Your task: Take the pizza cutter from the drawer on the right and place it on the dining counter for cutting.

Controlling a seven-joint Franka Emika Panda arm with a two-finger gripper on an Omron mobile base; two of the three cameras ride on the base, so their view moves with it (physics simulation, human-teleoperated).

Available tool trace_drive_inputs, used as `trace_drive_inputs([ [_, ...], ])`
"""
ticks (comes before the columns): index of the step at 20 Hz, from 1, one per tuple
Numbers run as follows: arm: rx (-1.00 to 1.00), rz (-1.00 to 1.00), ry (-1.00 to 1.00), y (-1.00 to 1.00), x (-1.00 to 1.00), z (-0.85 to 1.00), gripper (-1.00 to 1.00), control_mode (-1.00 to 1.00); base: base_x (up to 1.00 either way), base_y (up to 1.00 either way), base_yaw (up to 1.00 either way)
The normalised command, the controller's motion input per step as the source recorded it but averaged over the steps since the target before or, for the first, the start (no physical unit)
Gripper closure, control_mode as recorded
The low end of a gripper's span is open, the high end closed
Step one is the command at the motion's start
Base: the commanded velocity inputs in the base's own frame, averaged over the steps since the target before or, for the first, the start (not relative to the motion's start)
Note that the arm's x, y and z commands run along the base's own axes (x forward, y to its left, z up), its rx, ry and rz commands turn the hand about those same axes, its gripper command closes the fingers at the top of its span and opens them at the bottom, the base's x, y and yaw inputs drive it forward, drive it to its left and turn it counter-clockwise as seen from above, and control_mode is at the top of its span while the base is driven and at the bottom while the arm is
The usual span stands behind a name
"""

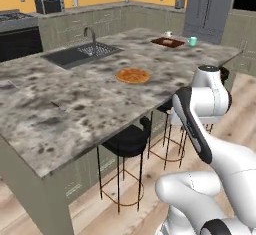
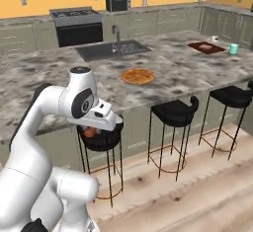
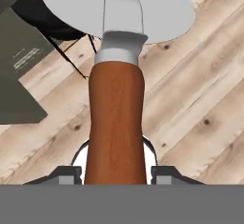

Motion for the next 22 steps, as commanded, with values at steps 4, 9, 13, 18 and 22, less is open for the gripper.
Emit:
trace_drive_inputs([
  [4,0.0,0.0,0.0,0.0,0.0,0.0,1.0,1.0,0.3,-0.86,0.58],
  [9,0.0,0.0,0.0,0.0,0.0,0.0,1.0,1.0,0.13,-1.0,0.52],
  [13,0.0,0.0,0.0,0.0,0.0,0.0,1.0,1.0,0.17,-1.0,0.52],
  [18,0.0,0.0,0.0,0.0,0.0,0.0,1.0,1.0,0.4,-1.0,0.47],
  [22,0.0,0.0,0.0,0.0,0.0,0.0,1.0,1.0,0.28,-1.0,0.4],
])
